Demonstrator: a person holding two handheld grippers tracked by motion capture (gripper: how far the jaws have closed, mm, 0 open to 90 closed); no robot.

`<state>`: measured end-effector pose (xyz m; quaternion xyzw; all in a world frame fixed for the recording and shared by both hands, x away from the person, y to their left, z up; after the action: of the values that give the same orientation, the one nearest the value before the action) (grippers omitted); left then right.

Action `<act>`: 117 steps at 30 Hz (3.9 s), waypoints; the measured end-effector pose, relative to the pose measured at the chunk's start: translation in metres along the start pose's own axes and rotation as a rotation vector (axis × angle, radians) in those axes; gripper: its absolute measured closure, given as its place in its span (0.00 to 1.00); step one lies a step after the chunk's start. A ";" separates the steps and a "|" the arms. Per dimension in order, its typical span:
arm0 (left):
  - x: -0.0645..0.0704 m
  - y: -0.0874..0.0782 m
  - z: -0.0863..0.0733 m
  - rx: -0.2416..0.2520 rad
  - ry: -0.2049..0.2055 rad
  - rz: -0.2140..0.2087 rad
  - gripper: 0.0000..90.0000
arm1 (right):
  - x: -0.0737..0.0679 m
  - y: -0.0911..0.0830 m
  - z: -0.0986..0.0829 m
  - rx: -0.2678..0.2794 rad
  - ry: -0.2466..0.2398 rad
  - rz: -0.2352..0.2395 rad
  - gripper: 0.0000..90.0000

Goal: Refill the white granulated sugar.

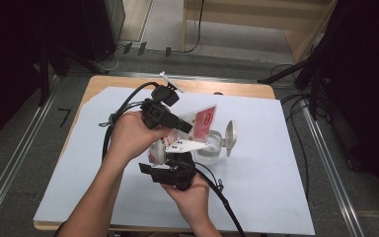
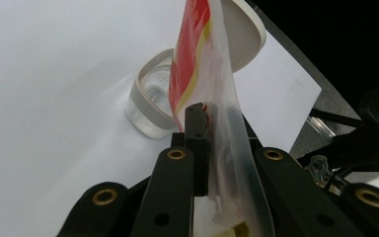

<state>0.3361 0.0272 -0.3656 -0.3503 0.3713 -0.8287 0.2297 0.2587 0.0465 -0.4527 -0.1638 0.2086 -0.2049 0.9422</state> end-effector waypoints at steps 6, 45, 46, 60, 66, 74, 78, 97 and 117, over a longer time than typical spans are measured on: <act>0.004 0.000 0.002 0.010 0.014 0.004 0.93 | 0.001 -0.002 0.001 0.007 0.008 -0.011 0.70; 0.008 0.002 0.004 0.041 0.060 0.024 0.93 | 0.000 -0.003 0.003 0.023 0.023 -0.008 0.70; 0.008 0.002 0.004 0.042 0.061 0.024 0.93 | 0.000 -0.003 0.004 0.026 0.022 -0.006 0.70; 0.009 0.002 0.005 0.049 0.059 0.023 0.93 | 0.000 -0.003 0.004 0.027 0.019 -0.011 0.70; 0.009 0.002 0.005 0.052 0.059 0.024 0.93 | 0.000 -0.003 0.004 0.025 0.012 -0.014 0.70; 0.009 0.001 0.005 0.049 0.066 0.029 0.93 | 0.000 -0.003 0.004 0.028 0.006 -0.016 0.70; 0.009 0.001 0.005 0.051 0.065 0.030 0.93 | 0.000 -0.003 0.004 0.029 0.006 -0.016 0.70; 0.008 0.000 0.005 0.054 0.054 0.028 0.93 | -0.002 -0.001 0.005 0.031 0.005 -0.010 0.70; 0.007 0.000 0.004 0.054 0.058 0.031 0.93 | -0.002 0.000 0.005 0.030 0.000 -0.013 0.70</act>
<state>0.3343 0.0204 -0.3607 -0.3140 0.3607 -0.8444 0.2412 0.2594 0.0484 -0.4482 -0.1508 0.2046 -0.2143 0.9431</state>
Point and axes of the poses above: each handheld gripper's, and its own axes: y roughly forward along the jaws, z roughly out of its top, x roughly to its right, the point moved 8 cm from there along y, roughly forward along the jaws, and after that the axes turned 6 degrees about -y, right-handed, at the moved point
